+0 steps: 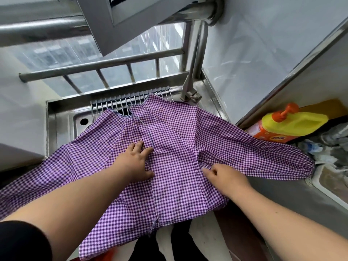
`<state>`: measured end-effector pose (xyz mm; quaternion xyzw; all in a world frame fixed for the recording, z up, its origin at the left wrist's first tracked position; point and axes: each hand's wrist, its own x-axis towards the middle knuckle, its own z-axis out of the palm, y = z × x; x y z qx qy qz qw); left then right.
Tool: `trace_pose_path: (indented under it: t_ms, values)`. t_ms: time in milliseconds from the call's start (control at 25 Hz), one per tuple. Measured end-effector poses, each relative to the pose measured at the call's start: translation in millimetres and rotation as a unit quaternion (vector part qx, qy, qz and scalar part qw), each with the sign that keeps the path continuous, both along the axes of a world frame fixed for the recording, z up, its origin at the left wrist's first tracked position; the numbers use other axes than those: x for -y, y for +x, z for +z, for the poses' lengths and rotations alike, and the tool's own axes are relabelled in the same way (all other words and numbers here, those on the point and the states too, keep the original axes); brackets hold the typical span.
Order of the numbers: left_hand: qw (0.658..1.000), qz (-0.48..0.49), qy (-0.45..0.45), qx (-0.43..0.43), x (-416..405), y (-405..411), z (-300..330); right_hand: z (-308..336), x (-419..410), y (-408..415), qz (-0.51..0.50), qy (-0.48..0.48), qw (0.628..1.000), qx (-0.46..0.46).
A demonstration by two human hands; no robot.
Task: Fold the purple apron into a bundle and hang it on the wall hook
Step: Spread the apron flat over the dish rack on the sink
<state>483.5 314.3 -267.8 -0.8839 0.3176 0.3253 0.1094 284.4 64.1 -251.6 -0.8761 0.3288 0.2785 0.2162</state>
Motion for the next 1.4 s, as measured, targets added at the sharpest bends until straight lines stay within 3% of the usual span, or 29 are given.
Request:
trace_pose_path:
  t_ms: [120, 280, 320, 440, 480, 640, 760, 800, 960, 1080, 1200, 1400]
  values:
    - [1.000, 0.001, 0.010, -0.009, 2, -4, -3, -6, -17, 11, 0.030, 0.020, 0.999, -0.038]
    - [1.000, 0.006, 0.013, -0.010, 3, -6, -6, -20, -12, 13, -0.060, 0.093, 0.994, 0.014]
    - [1.000, 0.007, 0.010, -0.009, 3, -7, -7, -21, -7, 13, -0.123, 0.144, 0.981, 0.032]
    - [1.000, 0.009, 0.007, -0.004, 3, -8, -10, -17, 6, 10, -0.330, 0.296, 0.894, 0.072]
    - [1.000, 0.010, 0.008, -0.003, 4, -8, -10, -11, 9, 8, -0.335, 0.316, 0.886, 0.059]
    - [1.000, 0.016, 0.010, -0.006, 3, -10, -10, -9, 4, 2, -0.244, 0.327, 0.913, -0.017]
    - [1.000, 0.025, -0.008, 0.004, 6, -11, -11, -20, -3, 0, -0.332, 0.394, 0.857, 0.023]
    - [0.999, 0.023, -0.024, 0.012, 8, -12, -11, -19, -4, 0, -0.318, 0.408, 0.855, 0.032]
    - [0.998, -0.056, -0.027, 0.019, 16, -20, -7, -12, 3, -8, -0.104, 0.347, 0.932, -0.006]
    - [0.999, -0.047, -0.010, 0.014, 24, -24, -5, -18, 12, -21, -0.039, 0.224, 0.973, -0.030]
    - [0.999, -0.043, 0.001, 0.017, 30, -28, -6, -14, 10, -32, -0.059, 0.165, 0.984, -0.029]
    - [0.999, -0.038, 0.018, 0.022, 33, -28, -11, -10, 1, -47, -0.172, 0.075, 0.979, 0.081]
